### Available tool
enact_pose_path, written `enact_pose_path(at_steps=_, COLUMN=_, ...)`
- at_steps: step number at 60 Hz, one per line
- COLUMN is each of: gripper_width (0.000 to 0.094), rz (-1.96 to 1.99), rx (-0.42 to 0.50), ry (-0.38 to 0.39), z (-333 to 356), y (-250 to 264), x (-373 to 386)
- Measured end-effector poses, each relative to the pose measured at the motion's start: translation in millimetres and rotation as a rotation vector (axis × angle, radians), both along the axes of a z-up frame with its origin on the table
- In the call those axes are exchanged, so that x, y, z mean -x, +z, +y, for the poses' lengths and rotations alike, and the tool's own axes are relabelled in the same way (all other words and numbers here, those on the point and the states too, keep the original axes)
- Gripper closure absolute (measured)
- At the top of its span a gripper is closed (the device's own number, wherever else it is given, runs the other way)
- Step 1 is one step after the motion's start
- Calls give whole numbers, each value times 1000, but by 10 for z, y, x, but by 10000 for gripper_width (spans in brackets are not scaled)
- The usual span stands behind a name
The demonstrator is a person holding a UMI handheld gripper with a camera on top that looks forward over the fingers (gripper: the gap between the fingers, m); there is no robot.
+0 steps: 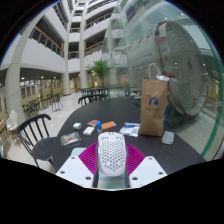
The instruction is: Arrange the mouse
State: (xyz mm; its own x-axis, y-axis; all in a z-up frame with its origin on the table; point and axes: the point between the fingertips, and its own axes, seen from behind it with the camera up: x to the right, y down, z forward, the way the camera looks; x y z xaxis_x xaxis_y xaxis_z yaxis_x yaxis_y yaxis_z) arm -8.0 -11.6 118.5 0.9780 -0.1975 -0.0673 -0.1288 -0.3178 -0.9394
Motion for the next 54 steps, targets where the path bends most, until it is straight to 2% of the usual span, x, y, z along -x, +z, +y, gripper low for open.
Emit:
enact_pose_path(at_steps=9, gripper_width=588, rz=10, rx=188, ry=12, z=273, y=-864, x=451)
enact_pose_path(at_steps=13, gripper_width=582, rz=-1, rx=246, ry=-15, z=311, y=-1101, x=459)
enact_pose_path(at_steps=19, gripper_width=517, rz=-41, rx=270, ry=-23, z=336, y=-1257, x=434)
enact_pose_path(at_steps=25, gripper_width=424, rz=-76, rx=303, ry=20, z=310, y=-1328, x=457)
enact_pose_path(at_steps=27, gripper_width=380, rz=-68, rx=300, ry=52, z=300, y=-1312, x=473)
enact_pose_path(at_steps=30, gripper_width=210, rz=-19, rx=302, ry=133, z=253, y=-1275, x=569)
enact_pose_path(at_steps=31, gripper_width=88, rz=5, rx=295, ry=162, z=213, y=-1238, x=588)
enact_pose_path(at_steps=32, gripper_width=63, rz=29, rx=286, ry=184, z=178, y=-1198, x=613)
enact_pose_path(at_steps=34, gripper_width=93, rz=64, rx=280, ry=217, z=86, y=-1128, x=644)
enact_pose_path(at_steps=37, gripper_width=80, rz=92, rx=276, ry=259, z=-110, y=-1019, x=606)
enact_pose_path(at_steps=42, gripper_width=81, rz=86, rx=258, ry=291, z=-465, y=-826, x=375)
enact_pose_path(at_steps=54, gripper_width=84, rz=83, rx=239, ry=238, z=-1207, y=-655, x=-492)
